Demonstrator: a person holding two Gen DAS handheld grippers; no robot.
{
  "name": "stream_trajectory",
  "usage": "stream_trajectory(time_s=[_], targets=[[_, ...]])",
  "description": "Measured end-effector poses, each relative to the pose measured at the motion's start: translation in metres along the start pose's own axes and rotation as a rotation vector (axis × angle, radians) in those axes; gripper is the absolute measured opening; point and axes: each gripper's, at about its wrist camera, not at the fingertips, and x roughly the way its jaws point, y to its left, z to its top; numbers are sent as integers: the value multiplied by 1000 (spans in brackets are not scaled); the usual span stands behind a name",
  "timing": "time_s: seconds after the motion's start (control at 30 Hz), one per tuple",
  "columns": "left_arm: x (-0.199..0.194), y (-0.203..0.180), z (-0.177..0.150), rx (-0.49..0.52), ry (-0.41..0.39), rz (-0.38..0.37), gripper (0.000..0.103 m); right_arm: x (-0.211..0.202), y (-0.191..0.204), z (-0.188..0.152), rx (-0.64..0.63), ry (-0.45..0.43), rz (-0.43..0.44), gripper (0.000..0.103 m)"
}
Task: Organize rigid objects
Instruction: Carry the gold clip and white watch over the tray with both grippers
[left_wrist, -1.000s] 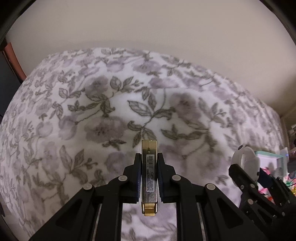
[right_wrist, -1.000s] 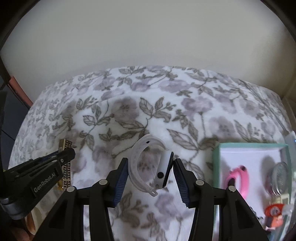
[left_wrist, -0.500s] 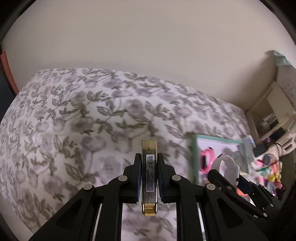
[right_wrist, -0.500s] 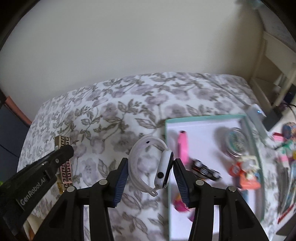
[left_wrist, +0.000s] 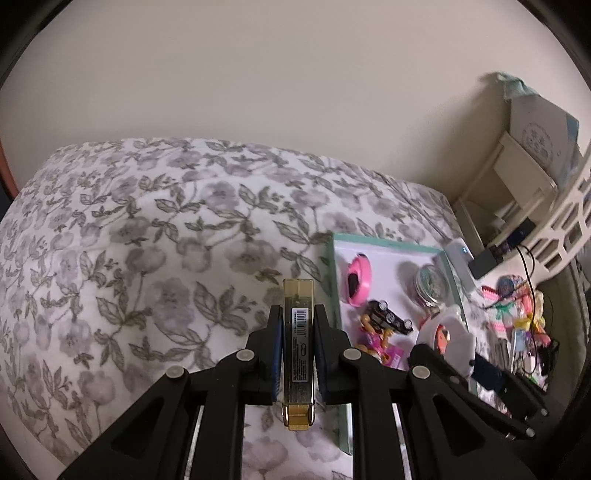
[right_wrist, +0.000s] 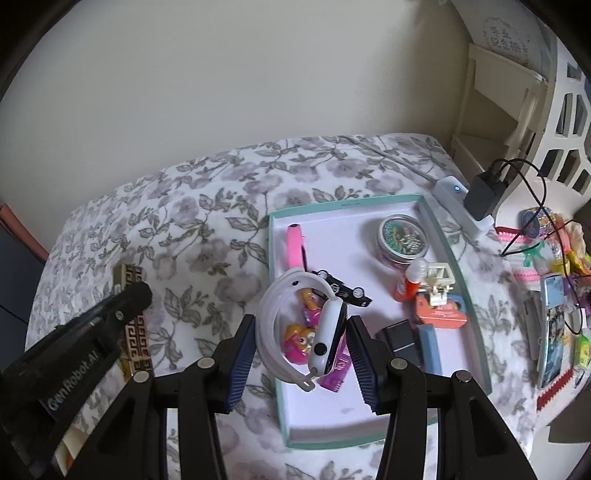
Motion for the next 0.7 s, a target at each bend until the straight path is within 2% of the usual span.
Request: stream_trajectory(time_s=[0.17,0.4,0.6,0.7], targets=[[7,-7,-4,17,27,-33,16,2,-14,1,24,9,-11,52],[16,-23,-10,63,62,-54,16,15,-39,1,59,48,-92,52],[35,-42,-22,106,143,-90,16,34,-73,-4,128,121,-167,52],[45,-54,-32,147,179,-85,16,39,-86,-6,161,143,-185,53]])
